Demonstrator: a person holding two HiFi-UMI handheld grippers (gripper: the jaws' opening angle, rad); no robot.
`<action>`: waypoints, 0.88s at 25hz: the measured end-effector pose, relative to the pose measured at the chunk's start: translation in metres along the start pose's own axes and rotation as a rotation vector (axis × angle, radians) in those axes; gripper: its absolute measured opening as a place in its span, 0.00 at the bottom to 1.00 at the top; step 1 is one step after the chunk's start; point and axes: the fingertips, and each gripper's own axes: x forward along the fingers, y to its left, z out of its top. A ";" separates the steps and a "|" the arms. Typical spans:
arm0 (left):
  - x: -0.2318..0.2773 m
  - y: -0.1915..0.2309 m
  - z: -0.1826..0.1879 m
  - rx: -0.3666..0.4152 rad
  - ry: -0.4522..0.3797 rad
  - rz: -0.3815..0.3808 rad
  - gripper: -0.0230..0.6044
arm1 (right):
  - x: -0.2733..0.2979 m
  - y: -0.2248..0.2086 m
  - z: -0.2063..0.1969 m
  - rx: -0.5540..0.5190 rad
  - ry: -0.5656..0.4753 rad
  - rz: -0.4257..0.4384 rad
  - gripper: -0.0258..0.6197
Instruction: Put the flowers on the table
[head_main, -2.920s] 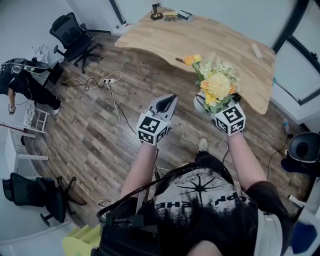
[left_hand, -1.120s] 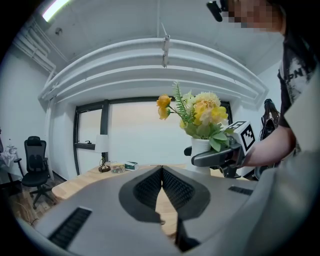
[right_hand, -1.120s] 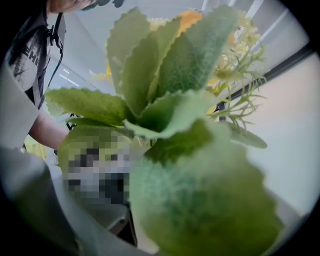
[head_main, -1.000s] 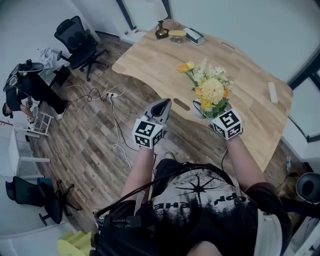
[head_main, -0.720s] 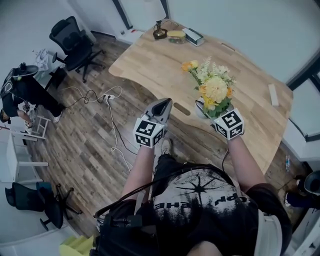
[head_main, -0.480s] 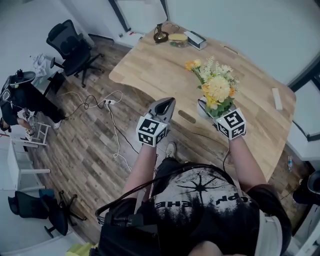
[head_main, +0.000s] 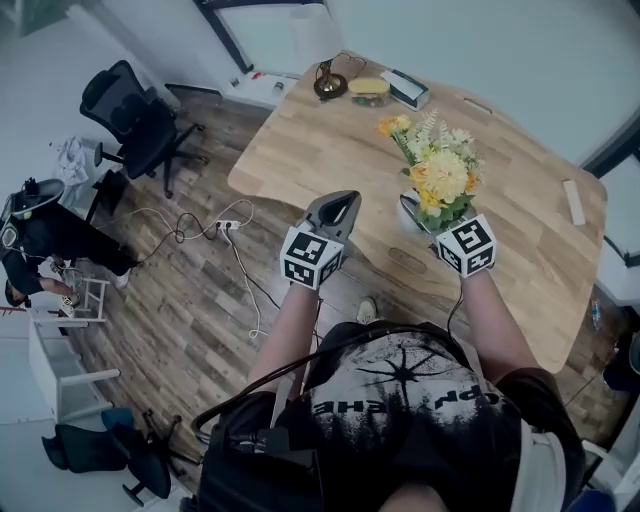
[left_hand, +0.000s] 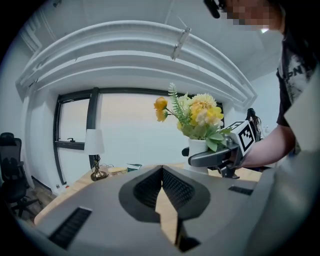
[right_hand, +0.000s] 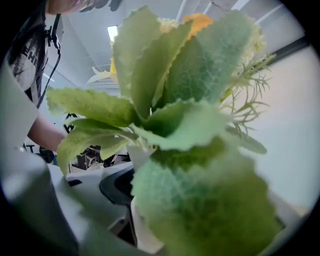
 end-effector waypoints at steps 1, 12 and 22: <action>0.000 0.009 -0.002 -0.003 0.006 -0.007 0.06 | 0.010 0.001 0.001 0.001 -0.001 -0.006 0.44; 0.013 0.080 -0.027 -0.031 0.031 -0.078 0.06 | 0.083 0.001 -0.005 -0.013 0.017 -0.046 0.42; 0.036 0.100 -0.056 -0.101 0.090 -0.085 0.06 | 0.117 -0.019 -0.031 -0.008 0.045 -0.024 0.42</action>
